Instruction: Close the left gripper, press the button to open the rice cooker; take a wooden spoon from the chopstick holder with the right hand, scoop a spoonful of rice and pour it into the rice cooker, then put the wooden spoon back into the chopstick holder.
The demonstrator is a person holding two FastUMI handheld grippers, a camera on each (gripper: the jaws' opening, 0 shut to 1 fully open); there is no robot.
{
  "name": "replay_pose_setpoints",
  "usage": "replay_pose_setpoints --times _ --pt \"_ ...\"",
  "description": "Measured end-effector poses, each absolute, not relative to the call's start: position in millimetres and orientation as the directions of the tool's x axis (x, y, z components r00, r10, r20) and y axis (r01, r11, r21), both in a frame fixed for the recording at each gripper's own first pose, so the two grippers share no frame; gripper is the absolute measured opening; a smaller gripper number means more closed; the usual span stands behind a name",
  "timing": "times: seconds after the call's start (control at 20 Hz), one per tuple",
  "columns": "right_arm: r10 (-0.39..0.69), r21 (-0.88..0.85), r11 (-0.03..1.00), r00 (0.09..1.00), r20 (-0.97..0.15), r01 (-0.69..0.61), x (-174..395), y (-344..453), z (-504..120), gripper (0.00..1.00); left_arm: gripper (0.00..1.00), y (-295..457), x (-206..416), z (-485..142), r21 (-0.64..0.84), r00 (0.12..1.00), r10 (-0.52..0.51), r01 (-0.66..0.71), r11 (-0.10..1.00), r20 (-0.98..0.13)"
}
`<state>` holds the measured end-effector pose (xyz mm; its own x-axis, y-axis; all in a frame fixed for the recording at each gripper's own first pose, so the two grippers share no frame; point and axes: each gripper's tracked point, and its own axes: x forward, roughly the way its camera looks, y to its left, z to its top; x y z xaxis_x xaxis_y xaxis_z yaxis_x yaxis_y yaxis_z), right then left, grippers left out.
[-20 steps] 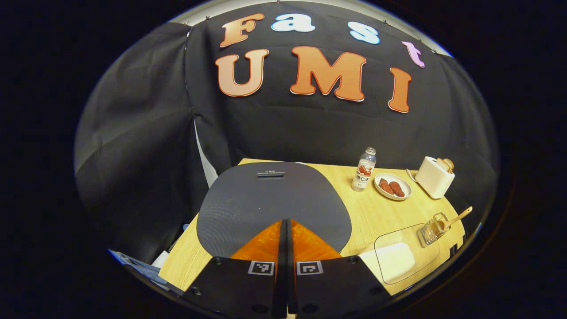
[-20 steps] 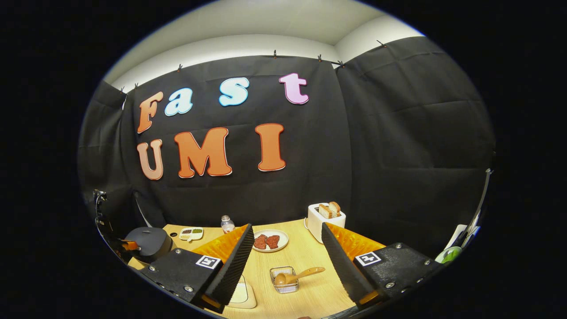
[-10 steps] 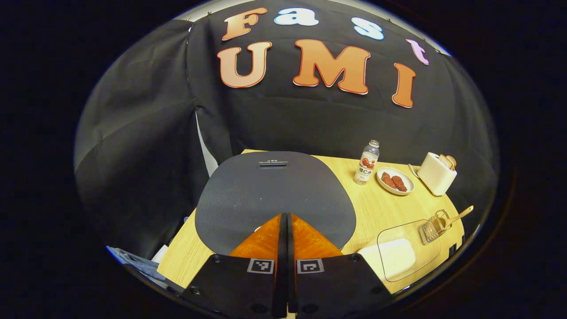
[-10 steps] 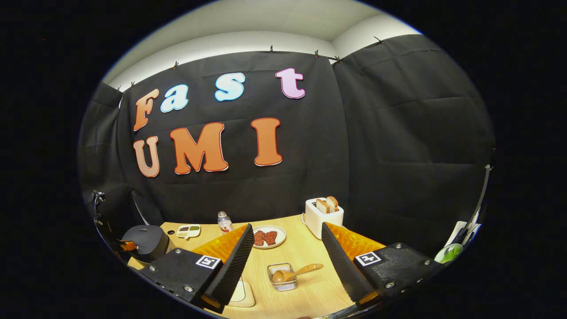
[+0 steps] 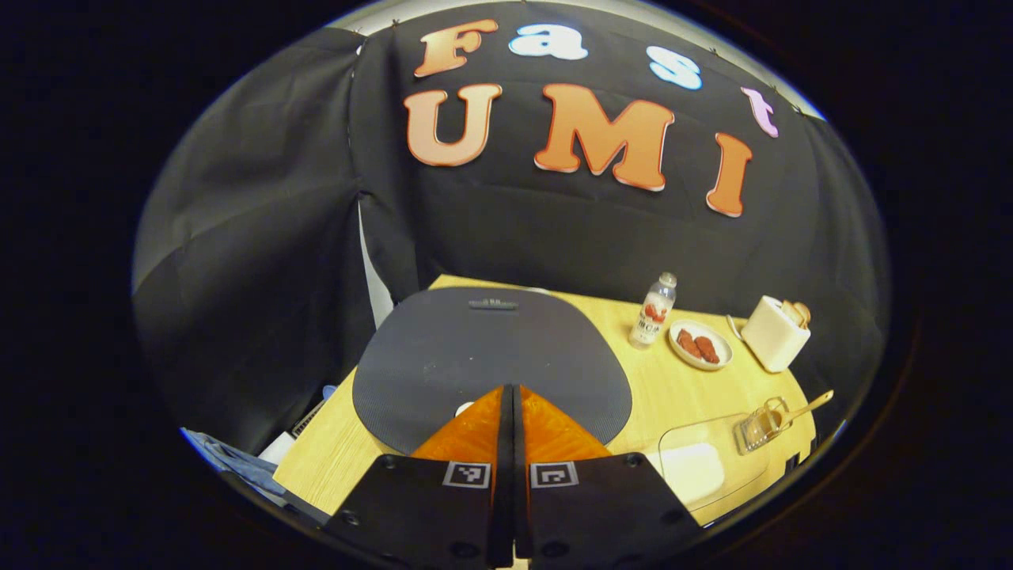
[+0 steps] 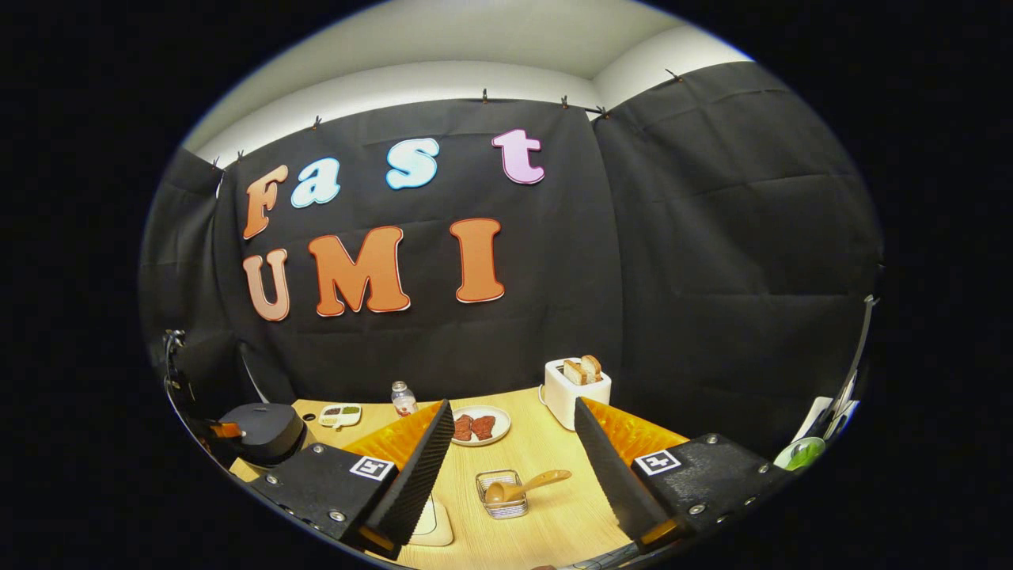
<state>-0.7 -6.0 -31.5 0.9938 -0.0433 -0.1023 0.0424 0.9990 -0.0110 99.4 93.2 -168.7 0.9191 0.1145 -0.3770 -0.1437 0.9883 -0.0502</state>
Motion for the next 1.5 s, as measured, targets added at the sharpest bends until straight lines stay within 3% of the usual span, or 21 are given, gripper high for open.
replay_pose_setpoints --times 0.2,0.45,0.5,0.55,0.65,0.75,0.8,1.1,1.15,1.3,1.5 --pt "-0.044 0.005 0.999 0.994 -0.1 0.044 1.3 -13.5 -36.7 0.95 0.02 92.2 90.5 -88.9 -0.006 0.965 0.131 -0.136 0.991 -0.227" --pt "-0.038 0.05 0.998 0.994 -0.102 0.044 11.5 -25.4 -55.3 0.95 0.05 84.7 68.0 -55.5 0.002 0.976 0.13 -0.132 0.991 -0.173" --pt "-0.037 0.056 0.998 0.994 -0.098 0.043 14.7 -28.1 -59.8 1.0 0.05 85.6 64.8 -51.0 0.012 0.977 0.136 -0.136 0.991 -0.162" --pt "-0.038 0.059 0.997 0.995 -0.097 0.044 19.2 -31.7 -65.2 0.95 0.05 85.7 61.7 -43.8 0.018 0.979 0.143 -0.141 0.99 -0.148" --pt "-0.034 0.063 0.997 0.994 -0.105 0.041 29.7 -36.3 -82.4 0.95 0.05 87.4 58.0 -28.9 0.019 0.98 0.162 -0.161 0.987 -0.115" --pt "-0.025 0.065 0.997 0.995 -0.099 0.031 39.5 -40.6 -98.1 1.0 0.05 89.3 49.5 -16.2 0.002 0.981 0.175 -0.175 0.985 -0.088" --pt "-0.02 0.082 0.996 0.996 -0.091 0.027 45.1 -42.3 -105.7 0.95 0.05 89.4 48.1 -11.5 -0.007 0.981 0.178 -0.179 0.984 -0.082" --pt "-0.031 0.275 0.957 0.974 -0.224 0.094 71.7 -58.2 -181.2 0.95 0.07 106.4 18.6 20.8 0.068 0.966 0.259 -0.259 0.964 -0.003" --pt "-0.035 0.298 0.948 0.969 -0.246 0.11 74.2 -61.4 -193.8 0.95 0.17 106.5 12.3 25.3 0.089 0.962 0.272 -0.272 0.958 0.008" --pt "-0.034 0.338 0.93 0.951 -0.307 0.142 77.0 -66.7 -221.6 0.95 0.19 108.4 -4.4 37.4 0.096 0.952 0.303 -0.306 0.947 0.043" --pt "0.008 0.408 0.899 0.927 -0.375 0.157 78.1 -58.6 -246.8 0.93 0.51 107.1 -17.8 44.4 0.029 0.952 0.302 -0.303 0.952 0.042"
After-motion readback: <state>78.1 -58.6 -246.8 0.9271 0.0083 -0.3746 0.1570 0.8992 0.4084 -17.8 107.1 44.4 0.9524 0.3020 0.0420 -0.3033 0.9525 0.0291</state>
